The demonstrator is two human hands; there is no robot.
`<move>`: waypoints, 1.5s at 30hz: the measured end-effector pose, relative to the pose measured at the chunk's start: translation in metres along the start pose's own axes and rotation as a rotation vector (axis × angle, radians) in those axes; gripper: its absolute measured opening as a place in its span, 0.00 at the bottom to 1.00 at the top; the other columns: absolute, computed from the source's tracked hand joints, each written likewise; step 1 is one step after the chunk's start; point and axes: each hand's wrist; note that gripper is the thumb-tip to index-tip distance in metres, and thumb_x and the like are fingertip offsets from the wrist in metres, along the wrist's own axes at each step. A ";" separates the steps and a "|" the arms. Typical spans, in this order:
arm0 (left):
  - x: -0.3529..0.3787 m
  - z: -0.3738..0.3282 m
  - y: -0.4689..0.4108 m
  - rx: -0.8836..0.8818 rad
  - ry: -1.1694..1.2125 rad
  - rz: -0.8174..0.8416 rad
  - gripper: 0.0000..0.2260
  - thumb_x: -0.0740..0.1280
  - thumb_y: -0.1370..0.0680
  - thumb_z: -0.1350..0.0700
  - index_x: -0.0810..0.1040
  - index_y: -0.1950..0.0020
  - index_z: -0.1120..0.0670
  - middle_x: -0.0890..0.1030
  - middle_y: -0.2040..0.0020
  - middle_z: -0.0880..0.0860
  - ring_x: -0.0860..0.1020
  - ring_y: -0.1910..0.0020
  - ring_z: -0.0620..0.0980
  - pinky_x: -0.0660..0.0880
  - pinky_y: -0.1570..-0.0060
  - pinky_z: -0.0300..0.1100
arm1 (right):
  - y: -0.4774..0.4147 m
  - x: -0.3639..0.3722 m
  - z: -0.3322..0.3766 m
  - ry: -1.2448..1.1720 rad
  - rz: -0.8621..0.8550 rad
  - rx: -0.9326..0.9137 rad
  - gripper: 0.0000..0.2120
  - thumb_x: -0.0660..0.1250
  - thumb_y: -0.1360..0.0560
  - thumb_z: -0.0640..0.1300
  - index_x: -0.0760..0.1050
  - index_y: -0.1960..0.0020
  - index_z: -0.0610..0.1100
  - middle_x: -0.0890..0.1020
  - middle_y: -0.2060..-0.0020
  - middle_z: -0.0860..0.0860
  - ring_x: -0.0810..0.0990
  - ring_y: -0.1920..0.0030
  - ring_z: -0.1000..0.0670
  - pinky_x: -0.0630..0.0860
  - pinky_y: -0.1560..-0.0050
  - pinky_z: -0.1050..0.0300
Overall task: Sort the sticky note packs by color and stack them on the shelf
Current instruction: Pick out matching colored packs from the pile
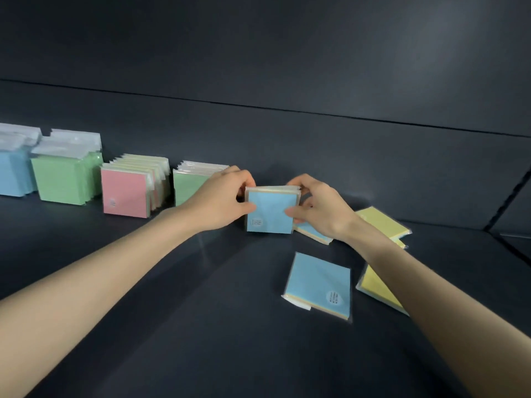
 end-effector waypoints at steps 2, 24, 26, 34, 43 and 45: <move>-0.006 0.006 -0.012 0.034 -0.119 0.006 0.11 0.68 0.25 0.57 0.75 0.44 0.54 0.75 0.50 0.50 0.74 0.48 0.51 0.71 0.47 0.46 | -0.012 0.004 0.002 0.006 -0.028 0.012 0.13 0.68 0.27 0.33 0.71 0.48 0.45 0.78 0.58 0.49 0.80 0.63 0.49 0.81 0.51 0.49; -0.005 0.027 -0.059 0.244 -0.472 0.017 0.12 0.63 0.22 0.52 0.73 0.38 0.51 0.75 0.43 0.49 0.69 0.41 0.51 0.61 0.46 0.44 | -0.048 0.012 -0.013 -0.028 -0.128 0.174 0.15 0.70 0.28 0.35 0.68 0.48 0.44 0.81 0.57 0.42 0.84 0.58 0.44 0.81 0.51 0.48; -0.004 0.027 -0.058 0.249 -0.474 0.014 0.12 0.63 0.21 0.53 0.73 0.38 0.51 0.75 0.43 0.50 0.69 0.41 0.52 0.62 0.46 0.44 | -0.048 0.010 -0.012 -0.050 -0.075 0.179 0.14 0.70 0.28 0.35 0.68 0.49 0.45 0.81 0.55 0.39 0.84 0.58 0.43 0.81 0.51 0.46; 0.001 0.030 -0.056 0.283 -0.566 -0.017 0.14 0.61 0.21 0.52 0.72 0.36 0.54 0.69 0.39 0.50 0.66 0.40 0.51 0.60 0.47 0.42 | -0.049 0.018 -0.013 0.180 -0.181 0.109 0.17 0.71 0.28 0.40 0.70 0.42 0.44 0.80 0.58 0.49 0.80 0.55 0.47 0.77 0.52 0.55; 0.004 0.025 -0.052 0.301 -0.620 -0.062 0.13 0.62 0.22 0.51 0.72 0.40 0.55 0.69 0.42 0.51 0.65 0.43 0.52 0.59 0.49 0.43 | -0.043 0.017 -0.014 0.425 -0.181 0.016 0.15 0.68 0.27 0.48 0.67 0.43 0.51 0.75 0.51 0.50 0.79 0.56 0.45 0.75 0.48 0.46; 0.006 0.023 -0.050 0.303 -0.621 -0.070 0.14 0.62 0.23 0.52 0.72 0.40 0.55 0.68 0.42 0.52 0.65 0.43 0.52 0.59 0.49 0.44 | -0.039 0.010 -0.012 0.414 -0.162 0.021 0.18 0.69 0.27 0.48 0.68 0.39 0.49 0.74 0.50 0.50 0.79 0.56 0.47 0.75 0.47 0.47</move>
Point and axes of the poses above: each hand's wrist, its own y-axis away from the middle knuckle, its own x-axis out of the palm, z = x × y
